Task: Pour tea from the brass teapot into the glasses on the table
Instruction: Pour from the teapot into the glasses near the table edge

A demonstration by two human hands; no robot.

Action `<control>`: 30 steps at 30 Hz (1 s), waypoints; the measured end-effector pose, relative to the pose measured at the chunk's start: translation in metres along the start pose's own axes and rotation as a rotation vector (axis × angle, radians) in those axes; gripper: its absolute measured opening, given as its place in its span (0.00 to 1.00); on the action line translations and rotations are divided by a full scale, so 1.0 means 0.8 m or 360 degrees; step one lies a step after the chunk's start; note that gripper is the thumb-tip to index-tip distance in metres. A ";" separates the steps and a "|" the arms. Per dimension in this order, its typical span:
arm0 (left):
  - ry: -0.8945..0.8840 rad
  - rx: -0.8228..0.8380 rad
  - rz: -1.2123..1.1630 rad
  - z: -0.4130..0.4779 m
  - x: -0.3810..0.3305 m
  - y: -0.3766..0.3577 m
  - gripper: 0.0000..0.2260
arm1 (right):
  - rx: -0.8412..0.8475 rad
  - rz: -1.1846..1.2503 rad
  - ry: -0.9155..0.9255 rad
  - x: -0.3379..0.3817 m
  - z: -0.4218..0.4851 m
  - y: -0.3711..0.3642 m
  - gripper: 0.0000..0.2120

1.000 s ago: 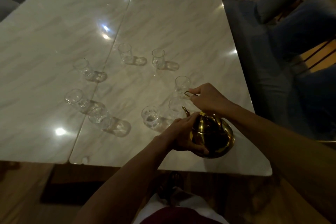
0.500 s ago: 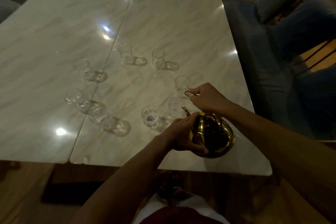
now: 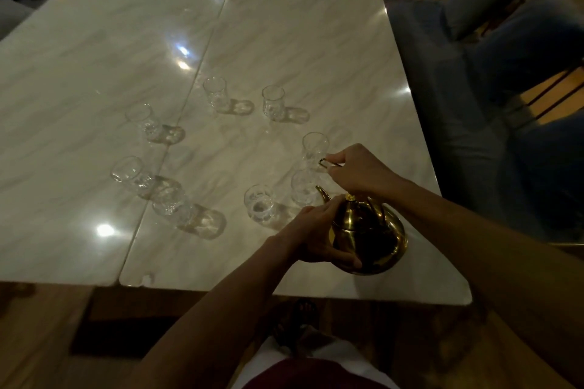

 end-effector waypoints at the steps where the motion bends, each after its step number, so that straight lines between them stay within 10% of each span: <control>1: -0.0003 0.0001 0.0000 0.000 0.000 0.000 0.55 | -0.0001 0.0003 -0.0004 0.000 0.001 0.000 0.20; 30: -0.0142 -0.0084 0.0138 0.009 -0.007 0.001 0.53 | -0.0102 0.0128 0.0086 -0.020 -0.010 0.013 0.21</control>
Point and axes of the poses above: each hand's wrist, its own z-axis towards the middle knuckle, its own y-axis out of the back of the hand, x = y × z, the point moved 6 cm from there along z, towards the middle knuckle, and after that the axes turned 8 degrees about y, right-handed, at the moved point
